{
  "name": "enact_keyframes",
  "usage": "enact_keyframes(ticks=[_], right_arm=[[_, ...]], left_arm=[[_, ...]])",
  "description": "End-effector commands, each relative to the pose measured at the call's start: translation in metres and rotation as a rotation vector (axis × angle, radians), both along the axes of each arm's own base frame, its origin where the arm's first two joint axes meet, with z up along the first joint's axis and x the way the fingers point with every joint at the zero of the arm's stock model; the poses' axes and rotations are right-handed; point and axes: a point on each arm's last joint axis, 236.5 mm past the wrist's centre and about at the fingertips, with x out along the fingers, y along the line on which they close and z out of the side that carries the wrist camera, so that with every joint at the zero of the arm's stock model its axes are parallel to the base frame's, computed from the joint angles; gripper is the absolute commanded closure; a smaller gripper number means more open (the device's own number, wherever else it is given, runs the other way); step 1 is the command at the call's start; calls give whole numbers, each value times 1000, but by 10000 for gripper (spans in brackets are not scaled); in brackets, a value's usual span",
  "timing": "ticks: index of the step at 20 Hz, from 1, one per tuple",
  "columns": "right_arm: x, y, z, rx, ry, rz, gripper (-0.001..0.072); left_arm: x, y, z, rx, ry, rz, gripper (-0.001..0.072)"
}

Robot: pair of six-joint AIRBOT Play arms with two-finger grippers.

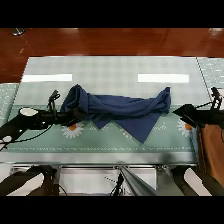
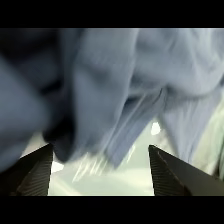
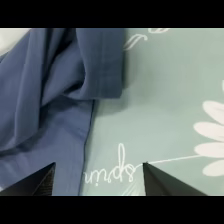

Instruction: Fold the shirts.

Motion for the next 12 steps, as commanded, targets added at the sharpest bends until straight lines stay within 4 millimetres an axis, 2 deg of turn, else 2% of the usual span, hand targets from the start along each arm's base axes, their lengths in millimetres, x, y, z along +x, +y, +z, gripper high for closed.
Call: enact_keyframes(ticks=[1, 2, 3, 4, 8, 12], right_arm=[[5, 0, 1, 5, -24, -12, 95], [9, -3, 1, -3, -34, -34, 95], [13, -8, 2, -9, -44, -65, 95], [16, -11, 2, -14, -52, -84, 95], [21, -14, -4, -6, -41, -98, 95], [44, -16, -19, 55, -5, -99, 94]], left_arm=[[14, -27, -6, 21, -26, -25, 10], [13, -35, -7, 9, -9, -56, 166], [11, -41, -8, -9, 11, -86, 606], [12, -46, -5, -29, 17, -116, 684], [34, -42, 25, -84, -36, -141, 684], [49, -33, 40, -104, -65, -128, 684]])
